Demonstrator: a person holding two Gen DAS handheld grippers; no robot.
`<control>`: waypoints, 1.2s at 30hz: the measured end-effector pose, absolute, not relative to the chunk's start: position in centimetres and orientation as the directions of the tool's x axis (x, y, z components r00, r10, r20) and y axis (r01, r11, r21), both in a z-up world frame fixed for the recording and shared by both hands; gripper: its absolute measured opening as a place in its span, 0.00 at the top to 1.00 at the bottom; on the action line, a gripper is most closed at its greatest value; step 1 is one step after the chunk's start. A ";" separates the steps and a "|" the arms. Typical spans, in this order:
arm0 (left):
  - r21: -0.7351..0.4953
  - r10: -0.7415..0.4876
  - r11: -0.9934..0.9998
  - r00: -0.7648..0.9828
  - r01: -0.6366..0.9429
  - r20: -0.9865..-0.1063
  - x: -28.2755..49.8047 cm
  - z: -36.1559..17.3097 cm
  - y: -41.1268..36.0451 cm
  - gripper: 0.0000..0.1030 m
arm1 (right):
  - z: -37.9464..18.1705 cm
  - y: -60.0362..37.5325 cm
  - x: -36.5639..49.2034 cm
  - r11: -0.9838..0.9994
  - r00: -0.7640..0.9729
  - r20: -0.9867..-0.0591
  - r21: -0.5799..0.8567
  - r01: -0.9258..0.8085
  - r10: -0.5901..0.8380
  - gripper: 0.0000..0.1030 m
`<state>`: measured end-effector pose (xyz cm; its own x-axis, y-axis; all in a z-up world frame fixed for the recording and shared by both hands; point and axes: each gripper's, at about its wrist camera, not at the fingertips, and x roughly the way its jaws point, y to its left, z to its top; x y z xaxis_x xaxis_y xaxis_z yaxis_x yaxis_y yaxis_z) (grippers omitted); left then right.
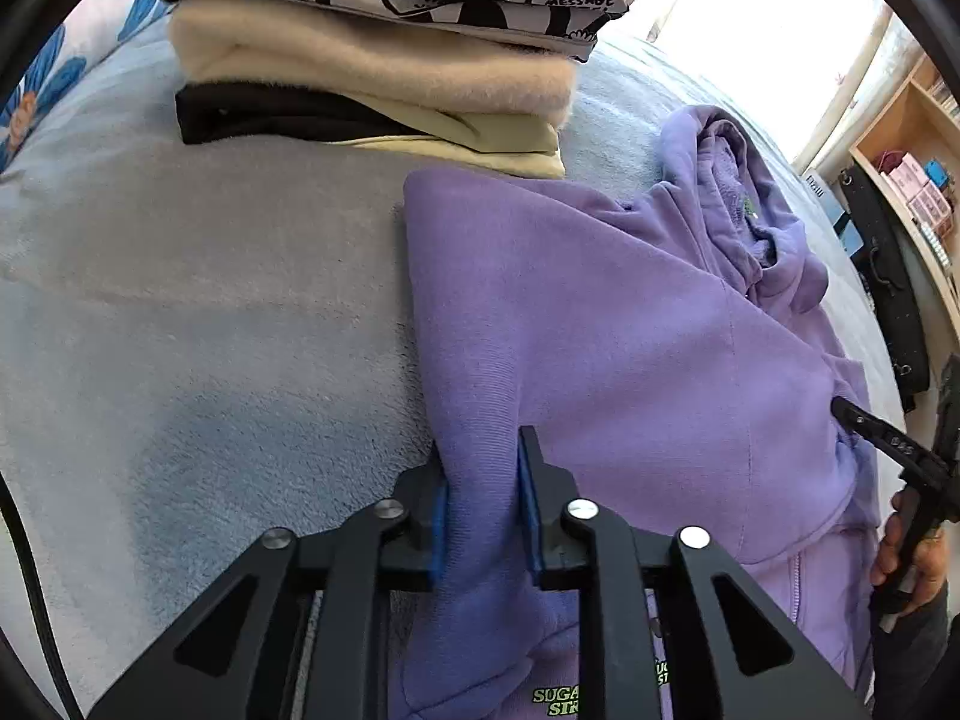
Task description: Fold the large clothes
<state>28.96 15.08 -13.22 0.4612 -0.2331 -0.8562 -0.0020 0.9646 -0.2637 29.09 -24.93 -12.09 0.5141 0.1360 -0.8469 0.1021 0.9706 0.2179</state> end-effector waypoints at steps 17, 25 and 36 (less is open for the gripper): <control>-0.077 -0.165 0.982 0.582 0.174 -0.796 22.2 -6.1 8.1 0.52 | -6.9 -19.4 21.1 0.980 0.566 -0.809 0.200 0.015 0.156 0.61; -0.178 -0.270 0.958 0.509 0.223 -0.818 22.1 -9.7 2.0 0.52 | -8.7 -13.6 22.8 0.944 0.507 -0.804 0.320 -0.073 0.312 0.61; -0.214 -0.222 0.974 0.489 0.074 -0.844 25.1 -12.6 7.4 0.51 | -10.8 -20.0 22.4 0.960 0.530 -0.820 0.277 0.036 0.217 0.64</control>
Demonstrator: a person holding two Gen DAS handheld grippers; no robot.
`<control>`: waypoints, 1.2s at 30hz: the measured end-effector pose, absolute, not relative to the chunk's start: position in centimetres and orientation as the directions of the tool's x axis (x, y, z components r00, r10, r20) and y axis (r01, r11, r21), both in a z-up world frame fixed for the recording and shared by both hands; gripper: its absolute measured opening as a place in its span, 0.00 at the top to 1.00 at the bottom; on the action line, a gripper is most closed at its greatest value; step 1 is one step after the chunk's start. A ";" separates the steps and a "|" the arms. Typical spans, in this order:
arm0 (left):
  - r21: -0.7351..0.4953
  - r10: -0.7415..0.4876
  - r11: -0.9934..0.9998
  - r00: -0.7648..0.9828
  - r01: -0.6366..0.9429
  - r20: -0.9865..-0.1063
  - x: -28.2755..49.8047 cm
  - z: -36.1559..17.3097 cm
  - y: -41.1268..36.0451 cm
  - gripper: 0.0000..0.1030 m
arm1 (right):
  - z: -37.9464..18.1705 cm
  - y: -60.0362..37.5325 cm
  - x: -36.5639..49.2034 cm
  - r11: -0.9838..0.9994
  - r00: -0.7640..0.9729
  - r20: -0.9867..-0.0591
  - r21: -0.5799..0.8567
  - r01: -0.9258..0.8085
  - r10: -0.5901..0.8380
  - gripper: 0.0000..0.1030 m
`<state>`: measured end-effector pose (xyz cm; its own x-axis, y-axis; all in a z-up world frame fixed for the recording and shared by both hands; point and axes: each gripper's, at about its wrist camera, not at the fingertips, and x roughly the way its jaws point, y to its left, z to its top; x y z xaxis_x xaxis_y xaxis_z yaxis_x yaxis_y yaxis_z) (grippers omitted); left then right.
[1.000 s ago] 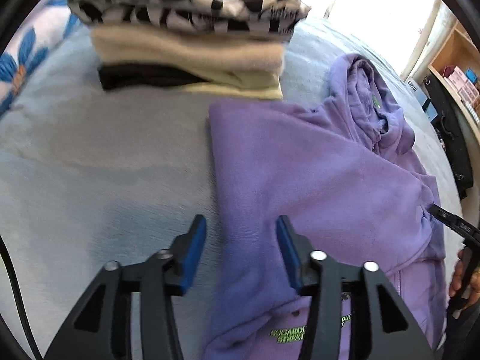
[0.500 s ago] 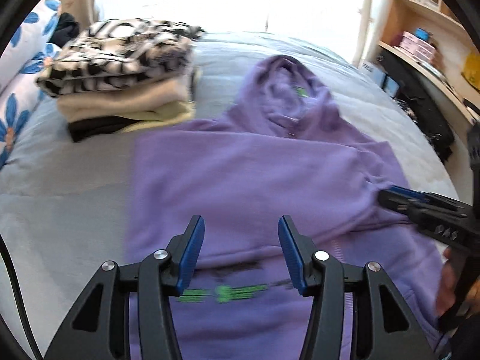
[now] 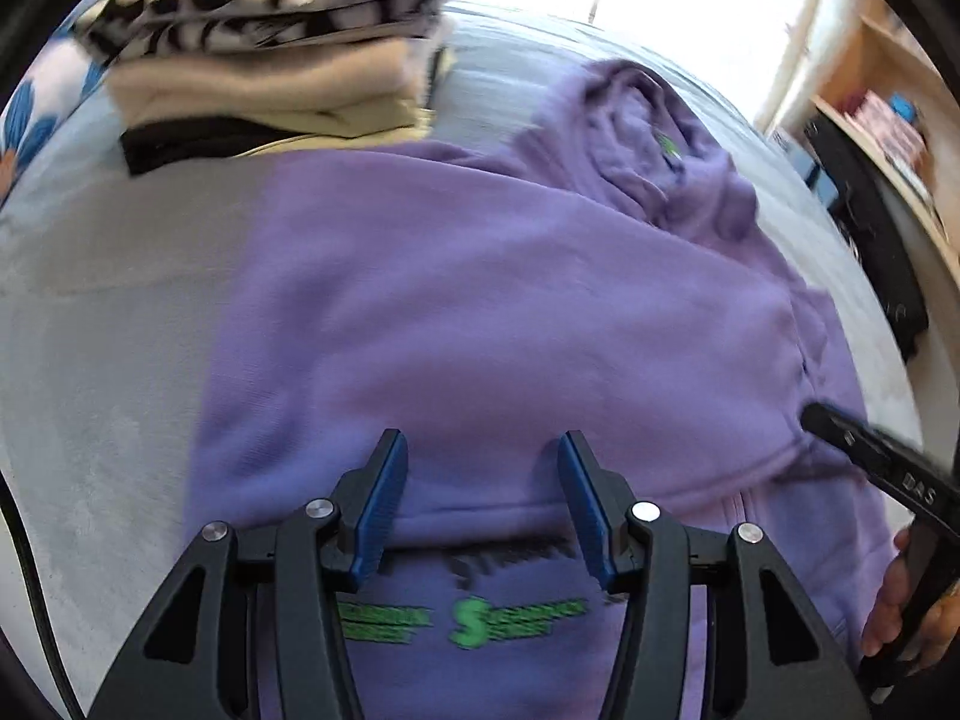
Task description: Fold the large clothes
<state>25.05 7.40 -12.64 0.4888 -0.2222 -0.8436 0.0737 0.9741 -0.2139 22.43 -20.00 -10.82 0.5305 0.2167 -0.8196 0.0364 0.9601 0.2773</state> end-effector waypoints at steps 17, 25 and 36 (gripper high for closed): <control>-0.199 -0.194 0.979 0.499 0.044 -0.845 24.6 -12.0 8.2 0.46 | -11.3 -22.6 21.1 0.964 0.468 -0.883 0.158 0.216 0.039 0.52; -0.183 -0.179 0.982 0.505 0.042 -0.844 23.4 -10.7 8.4 0.46 | -9.9 -21.6 20.1 0.967 0.455 -0.890 0.127 0.222 0.012 0.53; -0.181 -0.174 0.983 0.548 0.041 -0.819 19.9 -6.8 9.0 0.45 | -5.7 -19.6 17.2 0.974 0.524 -0.851 0.129 0.186 0.012 0.52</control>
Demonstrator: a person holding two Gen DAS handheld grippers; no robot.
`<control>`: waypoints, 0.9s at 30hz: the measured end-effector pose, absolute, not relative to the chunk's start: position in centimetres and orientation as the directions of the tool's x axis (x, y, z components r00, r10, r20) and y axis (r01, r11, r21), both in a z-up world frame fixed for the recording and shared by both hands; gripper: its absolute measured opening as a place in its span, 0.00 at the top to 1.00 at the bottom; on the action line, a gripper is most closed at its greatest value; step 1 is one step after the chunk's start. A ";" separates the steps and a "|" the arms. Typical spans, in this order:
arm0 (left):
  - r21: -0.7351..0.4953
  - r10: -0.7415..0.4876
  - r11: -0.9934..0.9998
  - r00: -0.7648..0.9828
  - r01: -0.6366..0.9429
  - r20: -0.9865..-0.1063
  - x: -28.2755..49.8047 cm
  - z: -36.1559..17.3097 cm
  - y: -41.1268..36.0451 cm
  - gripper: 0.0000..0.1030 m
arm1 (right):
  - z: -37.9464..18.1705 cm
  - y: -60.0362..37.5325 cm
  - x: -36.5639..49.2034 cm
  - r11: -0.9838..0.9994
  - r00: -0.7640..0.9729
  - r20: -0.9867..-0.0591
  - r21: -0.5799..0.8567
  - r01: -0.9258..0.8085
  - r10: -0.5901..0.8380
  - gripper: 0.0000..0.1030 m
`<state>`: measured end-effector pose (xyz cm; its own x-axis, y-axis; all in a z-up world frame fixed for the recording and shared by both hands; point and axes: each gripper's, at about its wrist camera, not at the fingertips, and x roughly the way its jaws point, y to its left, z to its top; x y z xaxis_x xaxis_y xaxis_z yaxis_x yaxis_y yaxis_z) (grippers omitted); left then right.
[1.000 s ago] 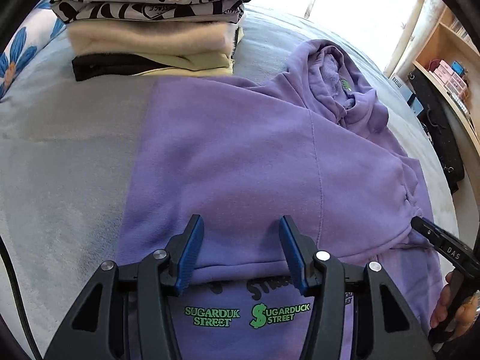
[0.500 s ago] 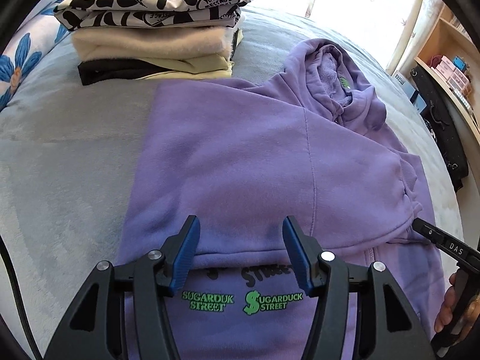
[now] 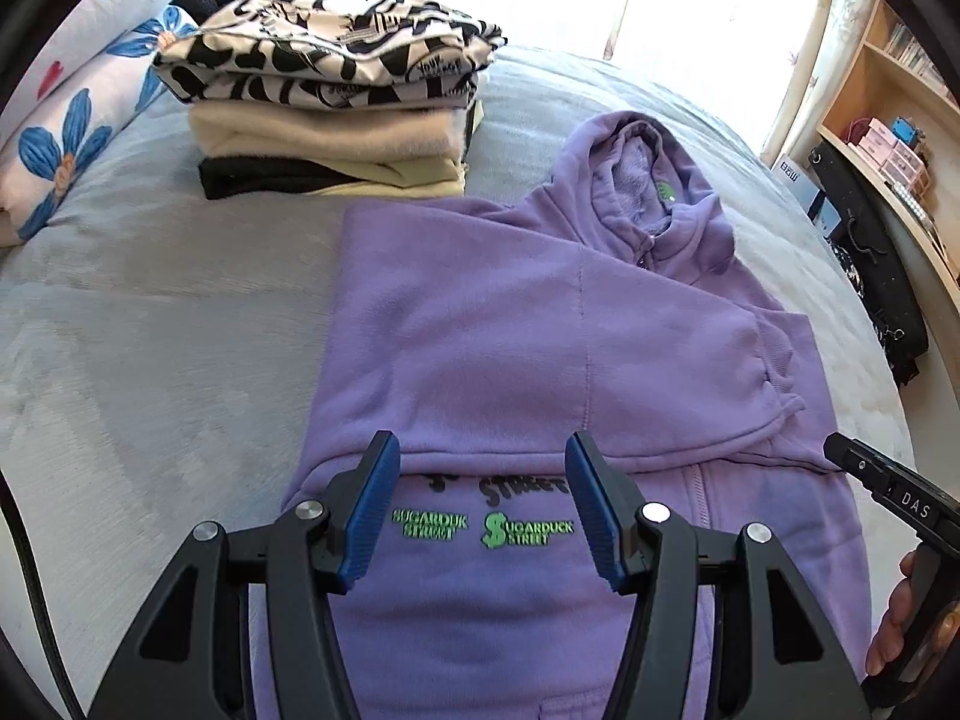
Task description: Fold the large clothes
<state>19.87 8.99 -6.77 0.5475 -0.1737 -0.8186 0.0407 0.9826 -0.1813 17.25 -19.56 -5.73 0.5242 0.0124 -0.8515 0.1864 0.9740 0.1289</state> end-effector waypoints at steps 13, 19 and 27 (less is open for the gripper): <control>-0.176 -0.159 0.984 0.582 0.028 -0.797 14.7 -3.2 9.5 0.42 | -2.9 -18.6 13.4 0.976 0.561 -0.827 0.137 0.169 0.019 0.52; -0.158 -0.153 0.986 0.608 0.045 -0.779 10.6 -1.3 9.3 0.42 | -1.6 -18.0 10.3 0.978 0.586 -0.809 0.147 0.148 0.033 0.52; -0.143 -0.148 0.988 0.638 0.059 -0.755 6.0 0.8 9.6 0.41 | 0.4 -17.7 6.4 0.981 0.624 -0.781 0.147 0.124 0.038 0.52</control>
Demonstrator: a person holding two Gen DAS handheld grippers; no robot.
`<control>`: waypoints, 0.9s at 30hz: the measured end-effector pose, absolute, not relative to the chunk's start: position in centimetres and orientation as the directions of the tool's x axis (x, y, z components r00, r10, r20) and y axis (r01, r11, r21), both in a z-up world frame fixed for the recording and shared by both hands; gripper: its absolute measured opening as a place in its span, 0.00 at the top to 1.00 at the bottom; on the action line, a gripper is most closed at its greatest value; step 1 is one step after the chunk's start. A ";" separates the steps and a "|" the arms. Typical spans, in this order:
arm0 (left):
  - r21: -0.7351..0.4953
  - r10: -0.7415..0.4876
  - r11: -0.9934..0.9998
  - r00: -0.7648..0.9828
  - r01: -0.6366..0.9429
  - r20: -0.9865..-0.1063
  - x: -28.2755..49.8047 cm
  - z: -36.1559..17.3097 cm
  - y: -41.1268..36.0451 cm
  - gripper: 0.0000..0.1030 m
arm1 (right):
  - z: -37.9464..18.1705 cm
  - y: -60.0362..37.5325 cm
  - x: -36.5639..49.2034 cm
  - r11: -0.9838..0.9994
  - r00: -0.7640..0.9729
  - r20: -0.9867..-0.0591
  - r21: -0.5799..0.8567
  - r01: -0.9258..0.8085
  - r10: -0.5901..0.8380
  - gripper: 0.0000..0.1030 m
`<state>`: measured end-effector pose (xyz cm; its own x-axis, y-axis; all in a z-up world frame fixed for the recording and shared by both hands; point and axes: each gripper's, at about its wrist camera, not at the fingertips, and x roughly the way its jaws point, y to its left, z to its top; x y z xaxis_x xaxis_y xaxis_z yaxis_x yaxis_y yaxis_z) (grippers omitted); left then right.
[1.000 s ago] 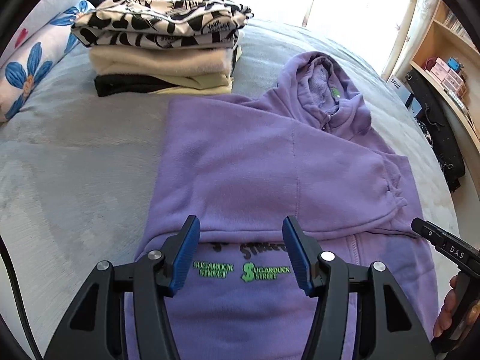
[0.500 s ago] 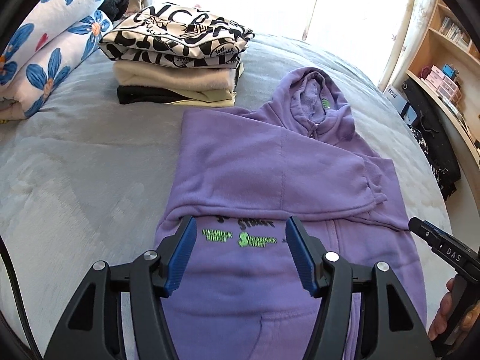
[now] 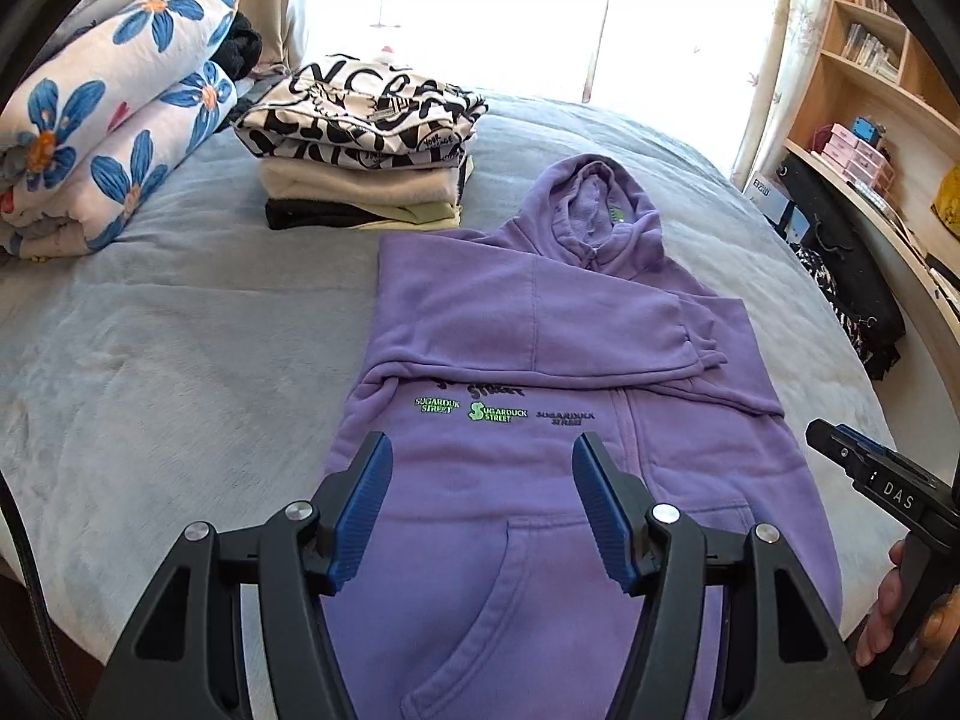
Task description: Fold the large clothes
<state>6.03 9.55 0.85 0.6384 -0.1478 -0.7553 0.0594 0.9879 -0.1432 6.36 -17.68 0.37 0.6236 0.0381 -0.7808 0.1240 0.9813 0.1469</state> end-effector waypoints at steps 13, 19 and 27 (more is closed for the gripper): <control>-0.114 -0.128 0.991 0.670 0.065 -0.732 -0.5 2.3 10.1 0.36 | 2.2 -18.1 0.5 0.980 0.667 -0.744 0.155 0.124 0.033 0.52; -0.074 -0.095 0.995 0.667 0.060 -0.739 -2.9 1.9 10.9 0.35 | 2.5 -18.4 -2.3 0.980 0.680 -0.733 0.158 0.123 0.033 0.52; -0.070 -0.096 0.995 0.574 0.067 -0.813 -5.5 -1.5 13.6 0.34 | 1.3 -20.9 -6.2 0.972 0.643 -0.763 0.197 0.129 0.069 0.52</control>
